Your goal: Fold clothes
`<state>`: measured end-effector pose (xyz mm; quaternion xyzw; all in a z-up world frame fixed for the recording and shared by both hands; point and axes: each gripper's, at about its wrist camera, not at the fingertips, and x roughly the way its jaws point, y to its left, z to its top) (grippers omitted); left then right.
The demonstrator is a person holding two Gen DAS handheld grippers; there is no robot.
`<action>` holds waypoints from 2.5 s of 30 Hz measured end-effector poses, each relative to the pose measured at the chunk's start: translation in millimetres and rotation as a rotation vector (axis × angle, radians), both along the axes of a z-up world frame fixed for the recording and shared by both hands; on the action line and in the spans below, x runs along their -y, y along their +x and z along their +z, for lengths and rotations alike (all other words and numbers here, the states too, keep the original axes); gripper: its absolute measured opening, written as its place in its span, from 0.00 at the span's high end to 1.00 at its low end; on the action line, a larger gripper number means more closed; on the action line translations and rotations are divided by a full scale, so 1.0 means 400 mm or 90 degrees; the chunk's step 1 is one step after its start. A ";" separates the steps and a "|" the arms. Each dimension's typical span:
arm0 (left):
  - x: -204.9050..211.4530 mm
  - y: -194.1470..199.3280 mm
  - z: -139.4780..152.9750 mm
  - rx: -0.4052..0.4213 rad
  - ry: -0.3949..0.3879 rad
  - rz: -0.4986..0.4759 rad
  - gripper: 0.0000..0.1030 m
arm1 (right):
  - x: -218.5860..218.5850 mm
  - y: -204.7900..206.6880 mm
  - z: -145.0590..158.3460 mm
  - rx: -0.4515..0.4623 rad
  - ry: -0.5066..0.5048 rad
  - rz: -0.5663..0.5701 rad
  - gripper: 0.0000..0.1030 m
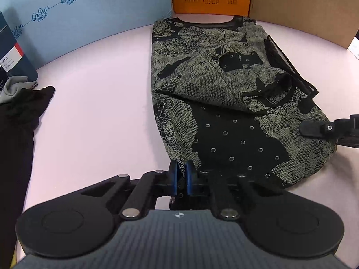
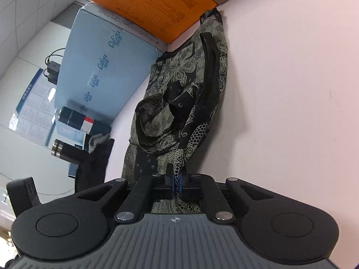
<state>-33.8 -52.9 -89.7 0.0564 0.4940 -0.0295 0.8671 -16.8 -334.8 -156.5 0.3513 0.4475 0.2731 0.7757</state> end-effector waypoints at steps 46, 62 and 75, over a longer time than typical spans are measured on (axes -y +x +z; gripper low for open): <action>-0.222 0.405 -0.002 0.024 -0.161 -0.058 0.21 | 0.027 0.171 0.068 0.114 -0.147 -0.103 0.19; -0.128 0.283 0.151 0.189 -0.065 -0.005 0.97 | -0.138 0.176 0.229 0.229 -0.141 -0.029 0.96; -0.587 -0.155 0.320 0.289 0.037 0.341 0.95 | -0.609 0.130 0.389 0.279 0.028 0.309 0.96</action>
